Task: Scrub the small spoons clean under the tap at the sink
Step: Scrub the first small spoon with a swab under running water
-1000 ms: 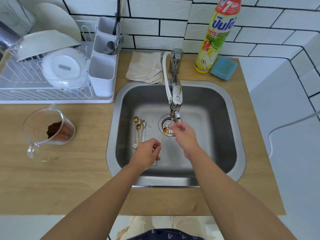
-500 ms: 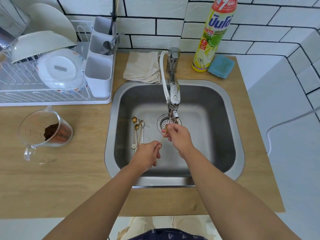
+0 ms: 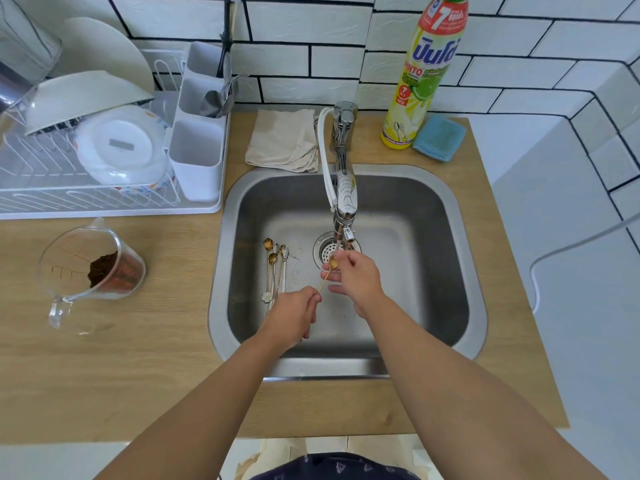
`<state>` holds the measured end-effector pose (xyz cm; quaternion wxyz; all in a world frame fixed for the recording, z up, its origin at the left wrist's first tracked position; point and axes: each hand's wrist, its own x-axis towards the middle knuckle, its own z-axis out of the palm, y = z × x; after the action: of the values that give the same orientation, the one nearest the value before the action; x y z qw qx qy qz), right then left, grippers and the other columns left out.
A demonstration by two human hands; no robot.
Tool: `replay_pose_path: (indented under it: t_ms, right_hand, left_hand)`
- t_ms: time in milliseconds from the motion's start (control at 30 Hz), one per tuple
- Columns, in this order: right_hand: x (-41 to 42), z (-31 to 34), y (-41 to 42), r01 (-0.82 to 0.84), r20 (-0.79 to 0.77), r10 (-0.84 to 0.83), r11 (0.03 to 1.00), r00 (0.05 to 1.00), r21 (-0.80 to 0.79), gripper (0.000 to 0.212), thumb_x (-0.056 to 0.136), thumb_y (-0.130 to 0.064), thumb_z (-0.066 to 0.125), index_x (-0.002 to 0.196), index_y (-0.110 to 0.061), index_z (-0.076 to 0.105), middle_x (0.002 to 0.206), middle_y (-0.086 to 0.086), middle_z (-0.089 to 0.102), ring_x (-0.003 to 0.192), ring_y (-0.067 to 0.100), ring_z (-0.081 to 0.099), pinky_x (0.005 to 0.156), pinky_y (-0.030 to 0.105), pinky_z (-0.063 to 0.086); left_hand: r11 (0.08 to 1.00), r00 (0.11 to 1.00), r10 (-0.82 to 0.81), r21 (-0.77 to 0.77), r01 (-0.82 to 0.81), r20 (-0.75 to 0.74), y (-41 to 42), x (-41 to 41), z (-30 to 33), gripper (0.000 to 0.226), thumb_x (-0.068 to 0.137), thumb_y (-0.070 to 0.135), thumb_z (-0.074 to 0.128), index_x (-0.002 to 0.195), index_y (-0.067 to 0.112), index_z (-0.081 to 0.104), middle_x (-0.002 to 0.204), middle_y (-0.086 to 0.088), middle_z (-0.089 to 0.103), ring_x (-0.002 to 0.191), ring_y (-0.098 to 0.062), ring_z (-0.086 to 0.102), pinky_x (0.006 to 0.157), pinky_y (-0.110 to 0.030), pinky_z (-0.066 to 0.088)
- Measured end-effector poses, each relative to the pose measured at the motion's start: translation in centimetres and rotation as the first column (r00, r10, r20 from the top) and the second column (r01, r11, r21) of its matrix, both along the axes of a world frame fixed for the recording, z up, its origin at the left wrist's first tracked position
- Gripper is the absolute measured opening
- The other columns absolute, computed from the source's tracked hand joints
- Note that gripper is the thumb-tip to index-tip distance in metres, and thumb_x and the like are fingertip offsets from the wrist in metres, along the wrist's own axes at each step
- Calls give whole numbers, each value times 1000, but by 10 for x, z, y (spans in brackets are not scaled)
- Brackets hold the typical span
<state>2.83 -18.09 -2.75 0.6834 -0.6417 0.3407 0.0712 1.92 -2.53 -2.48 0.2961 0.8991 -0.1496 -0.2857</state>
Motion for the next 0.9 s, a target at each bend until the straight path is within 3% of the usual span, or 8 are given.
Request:
replay_pose_path:
  t_ms: [100,167,267,367,533,633,733,900]
  right_hand:
    - [1,-2,3,-58,51,55,996,997,64,10,101,-11,62,103,-19,68,104,5,76,79,11,78,72,21,54]
    - [1,-3,4,0,56,-5,996,998,86,6,96,-11,69,99,-16,69,95,7,76,77,17,78,77,26,58]
    - [3,-7,2,73,23,-74,996,997,45,16,103,-21,60,96,-12,70,83,3,79,75,21,79,84,32,61]
    - [1,-6,3,11,31,-14,995,999,101,18,106,-13,52,100,-16,68,96,8,77,82,18,79,89,31,60]
    - [2,-4,1,66,63,-74,991,995,119,11,102,-15,62,101,-7,70,87,9,78,80,22,79,79,27,63]
    - [0,-1,0,64,57,-84,956,995,287,20,107,-19,54,103,-9,71,97,5,79,89,21,79,89,30,61]
    - [-5,0,1,45,51,-74,901,996,431,13,100,-9,64,111,-14,70,94,0,76,89,14,76,93,30,59]
    - [-6,1,2,91,65,-112,958,992,273,9,89,-12,79,90,-8,71,82,5,72,77,18,76,80,28,63]
  left_hand:
    - [1000,1000,30,0,-30,-9,1,1,-1,22,107,28,37,106,20,58,74,1,65,51,-15,65,48,-22,53]
    - [1000,1000,13,-13,-13,-8,1,1,-1,22,106,28,37,105,21,58,72,3,64,51,-15,65,46,-22,53]
    - [1000,1000,-9,-16,9,3,1,0,-2,22,106,27,38,104,20,58,69,4,62,49,-15,64,46,-23,53]
    - [1000,1000,9,-6,-9,6,2,2,-4,21,106,28,37,104,21,57,69,3,63,50,-15,64,48,-25,54]
    - [1000,1000,1,-14,-1,19,0,1,-3,23,107,30,34,107,22,56,71,4,61,57,-15,61,56,-31,53]
    - [984,988,152,-90,-155,-38,2,5,-3,27,106,31,32,100,24,57,74,8,56,69,-12,55,60,-29,41]
    - [963,971,206,-154,-223,-122,2,6,-4,27,106,34,31,92,26,53,71,4,54,66,-16,51,62,-32,41]
    - [970,977,161,-162,-182,-137,2,4,-4,30,107,34,32,91,20,53,73,0,67,73,-18,69,72,-38,54]
